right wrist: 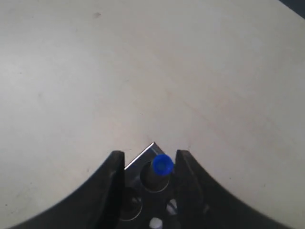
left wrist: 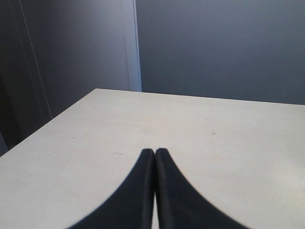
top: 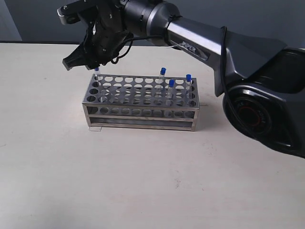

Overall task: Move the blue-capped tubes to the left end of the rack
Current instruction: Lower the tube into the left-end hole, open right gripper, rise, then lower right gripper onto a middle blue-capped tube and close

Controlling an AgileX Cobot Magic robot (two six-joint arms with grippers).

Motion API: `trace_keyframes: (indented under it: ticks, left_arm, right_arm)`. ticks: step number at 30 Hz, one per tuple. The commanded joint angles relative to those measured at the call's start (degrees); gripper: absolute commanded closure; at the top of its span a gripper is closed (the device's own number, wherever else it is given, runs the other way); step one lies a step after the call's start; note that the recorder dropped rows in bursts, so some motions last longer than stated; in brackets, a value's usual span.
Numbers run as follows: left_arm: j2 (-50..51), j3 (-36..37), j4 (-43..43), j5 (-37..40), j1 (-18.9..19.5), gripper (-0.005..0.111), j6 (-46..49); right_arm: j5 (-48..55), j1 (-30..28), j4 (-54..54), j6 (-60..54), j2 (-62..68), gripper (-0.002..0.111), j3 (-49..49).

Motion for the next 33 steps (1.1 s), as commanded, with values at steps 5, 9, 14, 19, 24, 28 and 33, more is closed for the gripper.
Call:
trace_keyframes:
  ticks: [5,9,14,19,24,28,33]
  left_arm:
    - [0.19,0.18,-0.31,-0.37,-0.34,0.106,-0.1]
    - [0.19,0.18,-0.31,-0.37,-0.34,0.106,-0.1]
    - [0.19,0.18,-0.31,-0.37,-0.34,0.106,-0.1]
    - [0.19,0.18,-0.31,-0.37,-0.34,0.106,-0.1]
    - [0.19,0.18,-0.31,-0.37,-0.34,0.106,-0.1]
    - [0.19,0.18,-0.31,-0.37,-0.34,0.106,-0.1]
    - [0.19,0.18,-0.31,-0.37,-0.34,0.106,-0.1]
  right_arm:
    - [9.48,-0.36,-13.09,6.29,-8.5,0.073,0.39]
    - [18.79,-1.2,-17.92,8.96,-9.87,0.073,0.39]
    - [21.54,-3.72,-16.47,8.63,-10.14,0.073,1.01]
    - [21.54,-4.34,-17.0,8.39,-12.26,0.073,6.57]
    - [21.54,-5.27,-17.32,8.79,-15.23,0.073,17.99]
    - [18.8,-5.61,-17.44,11.14,-18.06,0.073,25.59]
    - [16.27,-5.61,-18.03,11.86,-19.48,0.073,30.89]
